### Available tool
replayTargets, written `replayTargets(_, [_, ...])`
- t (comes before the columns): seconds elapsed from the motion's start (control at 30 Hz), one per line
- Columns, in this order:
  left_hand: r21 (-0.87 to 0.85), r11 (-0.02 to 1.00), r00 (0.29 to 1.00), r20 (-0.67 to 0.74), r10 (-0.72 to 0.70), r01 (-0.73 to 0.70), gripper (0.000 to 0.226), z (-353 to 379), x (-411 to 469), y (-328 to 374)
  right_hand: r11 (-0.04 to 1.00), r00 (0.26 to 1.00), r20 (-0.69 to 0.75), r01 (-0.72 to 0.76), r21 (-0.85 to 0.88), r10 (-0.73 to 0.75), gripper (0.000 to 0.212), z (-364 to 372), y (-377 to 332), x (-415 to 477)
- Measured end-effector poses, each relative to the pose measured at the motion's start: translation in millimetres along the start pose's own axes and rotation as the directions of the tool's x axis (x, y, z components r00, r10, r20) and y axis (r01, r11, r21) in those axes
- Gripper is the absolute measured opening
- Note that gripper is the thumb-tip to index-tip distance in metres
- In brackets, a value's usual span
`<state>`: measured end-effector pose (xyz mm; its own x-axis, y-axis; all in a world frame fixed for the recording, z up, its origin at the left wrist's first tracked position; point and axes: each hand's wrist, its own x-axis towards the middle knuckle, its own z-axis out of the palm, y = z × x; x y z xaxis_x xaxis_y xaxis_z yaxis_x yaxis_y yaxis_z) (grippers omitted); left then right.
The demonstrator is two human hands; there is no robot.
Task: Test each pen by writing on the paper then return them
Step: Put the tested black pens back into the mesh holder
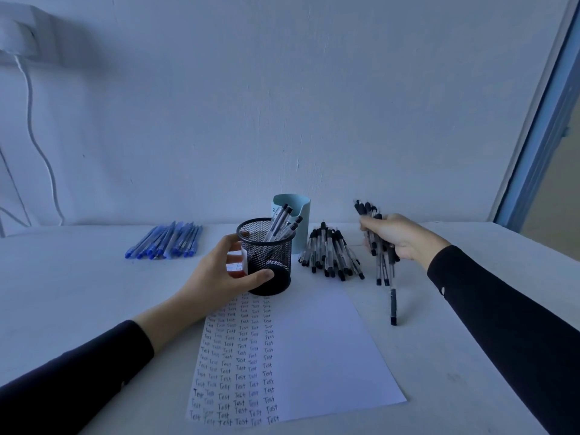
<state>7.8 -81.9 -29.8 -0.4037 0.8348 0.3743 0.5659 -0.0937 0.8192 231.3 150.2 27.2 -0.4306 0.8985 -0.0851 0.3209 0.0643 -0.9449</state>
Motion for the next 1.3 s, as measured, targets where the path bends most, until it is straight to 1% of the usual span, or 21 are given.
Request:
replayTargets(0.13, [0.014, 1.000, 1.000, -0.006, -0.003, 0.003, 0.071, 0.4, 0.7, -0.3, 0.982, 0.992, -0.027, 0.128, 0.141, -0.125, 0.015, 5.8, -5.1, -6.4])
replayTargets(0.2, [0.023, 1.000, 1.000, -0.005, -0.006, 0.006, 0.074, 0.2, 1.2, -1.1, 0.954, 0.976, -0.095, 0.213, 0.212, -0.197, 0.015, 9.4, -7.3, -6.5])
replayTargets(0.23, [0.026, 1.000, 1.000, -0.004, -0.007, 0.007, 0.075, 0.1, 1.3, -1.9, 0.924, 0.953, -0.156, 0.293, 0.244, -0.261, 0.013, 9.6, -8.2, -5.8])
replayTargets(0.3, [0.020, 1.000, 1.000, -0.004, -0.009, 0.009, 0.075, 0.2, 1.9, -2.9, 0.844, 0.867, -0.259, 0.483, 0.232, -0.425, 0.008, 7.1, -7.8, -4.3])
replayTargets(0.37, [0.014, 1.000, 1.000, -0.004, -0.007, 0.007, 0.073, 0.6, 2.4, -3.1, 0.784, 0.797, -0.281, 0.592, 0.187, -0.535, 0.011, 4.8, -1.7, -4.5])
replayTargets(0.43, [0.009, 1.000, 1.000, -0.004, -0.004, 0.004, 0.072, 1.1, 2.4, -2.2, 0.800, 0.805, -0.231, 0.583, 0.138, -0.547, 0.012, 5.5, 10.8, -4.7])
replayTargets(0.5, [0.004, 1.000, 1.000, -0.003, -0.001, 0.001, 0.072, 1.0, 2.1, -1.7, 0.871, 0.865, -0.141, 0.491, 0.032, -0.482, 0.016, 8.9, 28.1, -4.1])
replayTargets(0.57, [-0.001, 1.000, 1.000, -0.004, 0.001, -0.001, 0.073, 0.8, 2.1, -2.1, 0.932, 0.932, -0.058, 0.354, -0.079, -0.358, 0.034, 11.9, 40.2, -4.2])
replayTargets(0.63, [-0.006, 1.000, 1.000, -0.002, -0.002, 0.002, 0.074, 0.6, 2.0, -2.0, 0.949, 0.952, -0.061, 0.291, -0.117, -0.300, 0.046, 13.5, 40.4, -5.2])
replayTargets(0.7, [-0.039, 0.999, 1.000, 0.000, -0.005, 0.005, 0.073, 1.1, 2.7, -3.9, 0.938, 0.933, -0.111, 0.333, -0.098, -0.343, 0.046, 13.1, 29.4, -8.5])
replayTargets(0.77, [-0.102, 0.995, 1.000, 0.017, -0.012, 0.014, 0.076, 1.4, 2.9, -6.0, 0.906, 0.898, -0.123, 0.417, -0.073, -0.423, 0.036, 9.5, 13.2, -14.7])
replayTargets(0.83, [-0.141, 0.990, 0.999, 0.038, -0.021, 0.026, 0.083, 1.0, 3.4, -8.3, 0.860, 0.863, -0.039, 0.495, -0.126, -0.503, 0.025, 6.0, -5.1, -21.3])
replayTargets(0.9, [-0.138, 0.990, 0.998, 0.050, -0.025, 0.032, 0.079, 0.4, 3.3, -8.1, 0.796, 0.836, 0.116, 0.547, -0.259, -0.536, 0.019, 6.2, -25.2, -28.0])
replayTargets(0.93, [-0.134, 0.990, 0.998, 0.050, -0.026, 0.032, 0.076, 0.3, 3.0, -7.6, 0.707, 0.809, 0.193, 0.582, -0.403, -0.555, 0.021, 7.7, -36.9, -32.0])
replayTargets(0.97, [-0.132, 0.991, 0.999, 0.045, -0.023, 0.029, 0.074, 0.6, 2.7, -6.2, 0.545, 0.773, 0.274, 0.608, -0.578, -0.572, 0.023, 9.6, -48.6, -35.1])
replayTargets(1.0, [-0.131, 0.991, 0.999, 0.039, -0.018, 0.023, 0.071, 1.1, 2.2, -5.2, 0.333, 0.736, 0.356, 0.609, -0.720, -0.575, 0.025, 13.1, -60.1, -37.4])
replayTargets(1.03, [-0.134, 0.991, 0.999, 0.035, -0.014, 0.019, 0.069, 1.7, 1.8, -3.9, 0.123, 0.701, 0.433, 0.592, -0.796, -0.567, 0.027, 18.2, -71.4, -40.4])
replayTargets(1.07, [-0.139, 0.990, 0.999, 0.036, -0.009, 0.014, 0.068, 2.3, 1.0, -2.5, -0.046, 0.666, 0.498, 0.574, -0.817, -0.555, 0.025, 24.3, -82.0, -42.9])
replayTargets(1.17, [-0.144, 0.990, 0.999, 0.053, -0.001, 0.008, 0.070, 2.5, 0.3, -2.1, -0.381, 0.584, 0.648, 0.526, -0.761, -0.488, 0.008, 45.5, -108.3, -43.1])
replayTargets(1.2, [-0.144, 0.990, 0.998, 0.057, 0.001, 0.007, 0.070, 2.4, 0.4, -2.3, -0.482, 0.551, 0.697, 0.505, -0.716, -0.459, 0.007, 53.1, -114.9, -42.4])
replayTargets(1.3, [-0.141, 0.990, 0.998, 0.059, 0.002, 0.007, 0.069, 1.9, 1.0, -4.3, -0.762, 0.380, 0.859, 0.421, -0.492, -0.344, 0.012, 72.8, -126.7, -37.6])
